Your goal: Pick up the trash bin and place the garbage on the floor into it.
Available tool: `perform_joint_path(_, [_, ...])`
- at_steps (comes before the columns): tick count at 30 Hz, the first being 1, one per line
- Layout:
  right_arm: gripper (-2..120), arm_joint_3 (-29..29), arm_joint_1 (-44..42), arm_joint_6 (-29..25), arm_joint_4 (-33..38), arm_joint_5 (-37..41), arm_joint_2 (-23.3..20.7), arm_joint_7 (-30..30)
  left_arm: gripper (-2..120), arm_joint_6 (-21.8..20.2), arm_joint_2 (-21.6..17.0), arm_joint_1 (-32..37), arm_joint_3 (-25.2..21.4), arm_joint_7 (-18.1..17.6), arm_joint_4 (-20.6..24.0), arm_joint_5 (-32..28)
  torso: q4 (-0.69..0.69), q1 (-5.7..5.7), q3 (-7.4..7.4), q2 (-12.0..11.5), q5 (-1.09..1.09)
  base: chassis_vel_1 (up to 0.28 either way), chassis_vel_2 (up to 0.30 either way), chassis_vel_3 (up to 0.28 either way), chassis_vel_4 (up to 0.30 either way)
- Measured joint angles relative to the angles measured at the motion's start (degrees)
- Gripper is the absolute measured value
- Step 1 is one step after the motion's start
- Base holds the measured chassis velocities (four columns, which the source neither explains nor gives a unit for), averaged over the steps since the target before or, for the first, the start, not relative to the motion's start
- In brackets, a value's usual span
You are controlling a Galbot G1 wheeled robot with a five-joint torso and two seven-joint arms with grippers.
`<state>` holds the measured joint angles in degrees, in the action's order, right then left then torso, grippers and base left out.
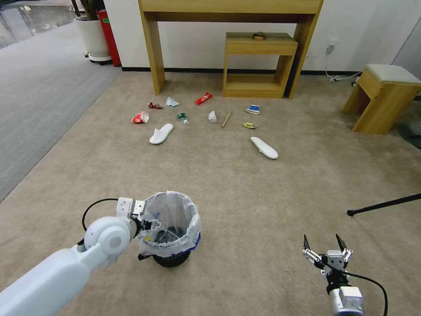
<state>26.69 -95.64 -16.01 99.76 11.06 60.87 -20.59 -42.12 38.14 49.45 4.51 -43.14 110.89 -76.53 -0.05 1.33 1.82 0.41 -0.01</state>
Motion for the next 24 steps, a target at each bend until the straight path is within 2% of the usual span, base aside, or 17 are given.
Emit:
perform_joint_path(9, [100, -1.4, 0.52, 0.1, -0.99, 0.05, -0.51, -0.21, 89, 0.01, -0.03, -0.22, 1.93, 1.32, -2.56, -0.16, 0.01, 0.0, 0.0, 0.0, -0.01, 0.0, 0.0, 0.0, 0.0])
perform_joint_path(10, [100, -1.67, 0.54, 0.12, -1.24, 0.05, -0.56, -0.27, 85, 0.01, -0.19, -0.23, 2.17, 1.49, -2.77, -0.16, 0.0, 0.0, 0.0, 0.0, -0.01, 0.0, 0.0, 0.0, 0.0])
perform_joint_path(13, [100, -2.47, 1.01, 0.18, -1.8, 0.07, -0.85, -0.4, 81, 0.01, -0.69, -0.36, 2.7, 1.95, -3.14, -0.17, -0.01, 0.0, 0.0, 0.0, -0.01, 0.0, 0.0, 0.0, 0.0])
perform_joint_path(19, [100, -3.27, 1.88, 0.3, -2.4, 0.24, -1.13, -0.65, 80, 0.01, -0.8, -0.97, 3.06, 2.56, -3.78, -0.3, 0.01, 0.0, 0.0, 0.0, 0.0, 0.0, 0.0, 0.0, 0.0])
perform_joint_path(22, [100, -3.36, 1.86, 0.3, -2.61, 0.26, -1.12, -0.71, 67, 0.0, -0.58, -1.33, 3.46, 3.01, -4.51, -0.01, 0.0, 0.0, 0.0, 0.0, -0.01, 0.0, 0.0, 0.0, 0.0])
perform_joint_path(24, [100, -3.38, 1.8, 0.31, -2.71, 0.26, -1.12, -0.71, 63, 0.0, -0.54, -1.44, 3.64, 3.07, -4.66, 0.19, 0.01, 0.0, -0.01, 0.0, 0.0, 0.0, 0.0, 0.0, 0.0])
